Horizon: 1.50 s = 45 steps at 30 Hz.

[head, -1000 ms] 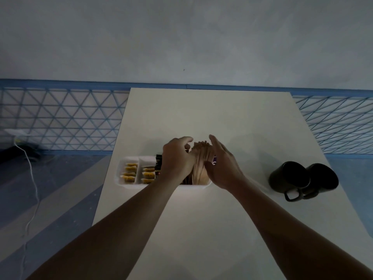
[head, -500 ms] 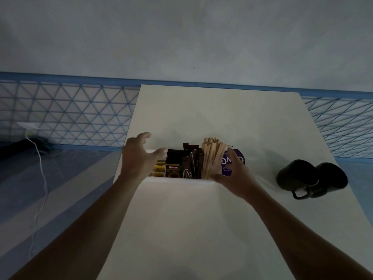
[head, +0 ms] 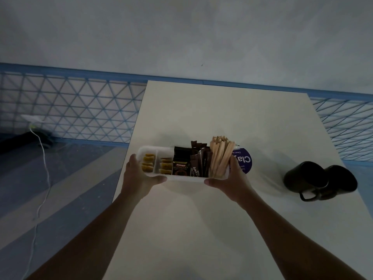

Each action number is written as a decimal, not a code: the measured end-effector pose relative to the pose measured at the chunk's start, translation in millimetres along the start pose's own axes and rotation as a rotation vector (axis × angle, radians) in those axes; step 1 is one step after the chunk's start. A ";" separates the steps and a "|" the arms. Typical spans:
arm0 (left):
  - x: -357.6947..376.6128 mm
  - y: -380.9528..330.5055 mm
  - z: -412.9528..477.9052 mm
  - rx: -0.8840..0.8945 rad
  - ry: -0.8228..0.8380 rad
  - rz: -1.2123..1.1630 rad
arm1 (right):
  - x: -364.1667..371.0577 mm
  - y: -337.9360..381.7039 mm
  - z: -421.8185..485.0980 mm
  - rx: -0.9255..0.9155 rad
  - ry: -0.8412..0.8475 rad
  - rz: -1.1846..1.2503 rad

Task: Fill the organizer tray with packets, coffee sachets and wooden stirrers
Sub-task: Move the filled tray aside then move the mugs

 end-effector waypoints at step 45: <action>38.4 -138.0 214.5 0.148 -0.017 -0.108 | -67.9 46.0 247.5 -0.101 -0.059 0.066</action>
Point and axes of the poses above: each hand's wrist, its own z-axis towards the middle knuckle, its own x-axis out of the palm, y = z × x, the point moved 5 cm from there along z, towards the middle knuckle, and after that the axes turned 1 degree about z, right-handed, at the moved point
